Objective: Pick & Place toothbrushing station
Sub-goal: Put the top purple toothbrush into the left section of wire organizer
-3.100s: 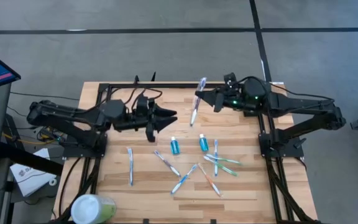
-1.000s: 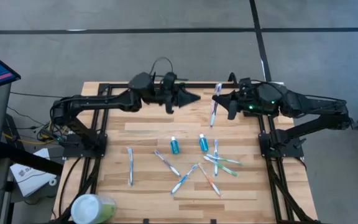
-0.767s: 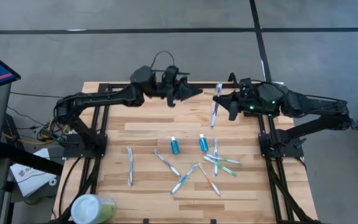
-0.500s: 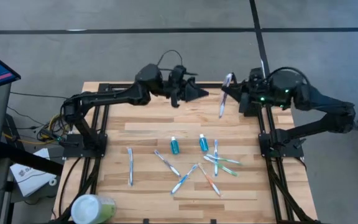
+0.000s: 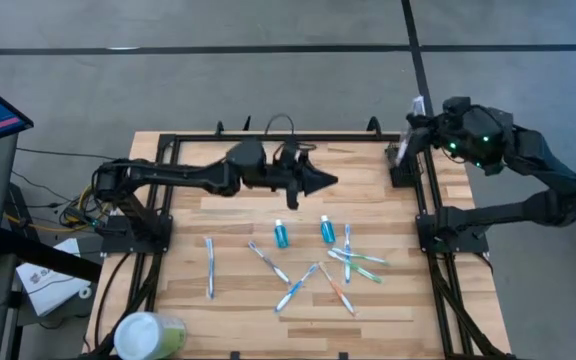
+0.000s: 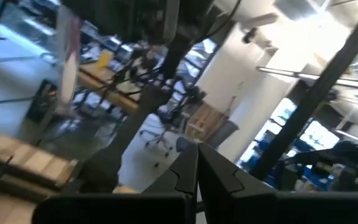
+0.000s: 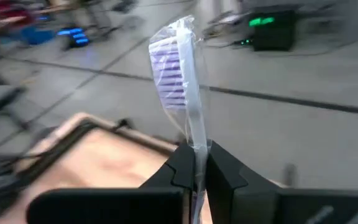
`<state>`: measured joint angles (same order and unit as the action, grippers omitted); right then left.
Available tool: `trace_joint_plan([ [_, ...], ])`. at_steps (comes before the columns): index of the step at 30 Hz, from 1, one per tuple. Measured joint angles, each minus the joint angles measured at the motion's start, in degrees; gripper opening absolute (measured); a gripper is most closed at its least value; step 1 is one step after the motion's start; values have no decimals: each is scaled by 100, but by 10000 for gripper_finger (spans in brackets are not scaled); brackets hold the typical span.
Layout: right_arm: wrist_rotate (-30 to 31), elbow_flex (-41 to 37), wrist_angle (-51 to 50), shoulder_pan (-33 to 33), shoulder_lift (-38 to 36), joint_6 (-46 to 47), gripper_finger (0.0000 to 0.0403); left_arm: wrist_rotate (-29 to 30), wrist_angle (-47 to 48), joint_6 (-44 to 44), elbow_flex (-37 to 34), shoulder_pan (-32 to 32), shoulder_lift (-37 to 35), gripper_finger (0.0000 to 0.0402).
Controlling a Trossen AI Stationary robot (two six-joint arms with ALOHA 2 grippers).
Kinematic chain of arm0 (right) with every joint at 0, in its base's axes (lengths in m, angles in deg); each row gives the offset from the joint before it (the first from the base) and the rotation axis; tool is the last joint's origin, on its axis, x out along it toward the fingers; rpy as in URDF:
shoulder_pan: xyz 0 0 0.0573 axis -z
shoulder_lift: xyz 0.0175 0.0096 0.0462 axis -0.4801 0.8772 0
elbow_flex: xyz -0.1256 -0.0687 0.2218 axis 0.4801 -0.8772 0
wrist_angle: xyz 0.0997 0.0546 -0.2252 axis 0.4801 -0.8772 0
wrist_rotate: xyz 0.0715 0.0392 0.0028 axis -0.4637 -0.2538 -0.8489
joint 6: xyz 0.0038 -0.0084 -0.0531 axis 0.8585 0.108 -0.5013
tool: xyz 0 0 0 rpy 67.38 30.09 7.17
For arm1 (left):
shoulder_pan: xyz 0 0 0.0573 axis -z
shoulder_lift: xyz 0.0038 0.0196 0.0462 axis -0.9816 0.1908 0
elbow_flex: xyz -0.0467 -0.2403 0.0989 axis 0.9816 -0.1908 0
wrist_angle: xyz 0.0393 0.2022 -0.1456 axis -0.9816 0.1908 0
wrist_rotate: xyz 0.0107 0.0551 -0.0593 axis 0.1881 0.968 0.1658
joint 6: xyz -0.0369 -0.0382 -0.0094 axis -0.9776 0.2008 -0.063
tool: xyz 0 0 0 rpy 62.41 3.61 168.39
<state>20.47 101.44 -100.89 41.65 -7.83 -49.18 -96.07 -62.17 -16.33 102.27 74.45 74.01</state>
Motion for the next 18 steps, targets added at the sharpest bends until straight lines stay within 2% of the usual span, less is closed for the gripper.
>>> trace_joint_plan([
  [3,1011,1,-313,174,-119,1,9,609,-2,110,-303,240,0,2],
  [6,1713,-246,-285,218,-229,4,9,1143,-44,116,-507,479,-30,2],
  [10,1925,-1039,97,278,-496,46,15,1674,-44,116,-696,746,-44,2],
  [15,2520,-2119,846,480,-871,45,8,2039,-79,114,-795,900,-46,2],
  [18,2635,-2652,1400,685,-1068,11,8,2159,-92,112,-799,963,-44,2],
])
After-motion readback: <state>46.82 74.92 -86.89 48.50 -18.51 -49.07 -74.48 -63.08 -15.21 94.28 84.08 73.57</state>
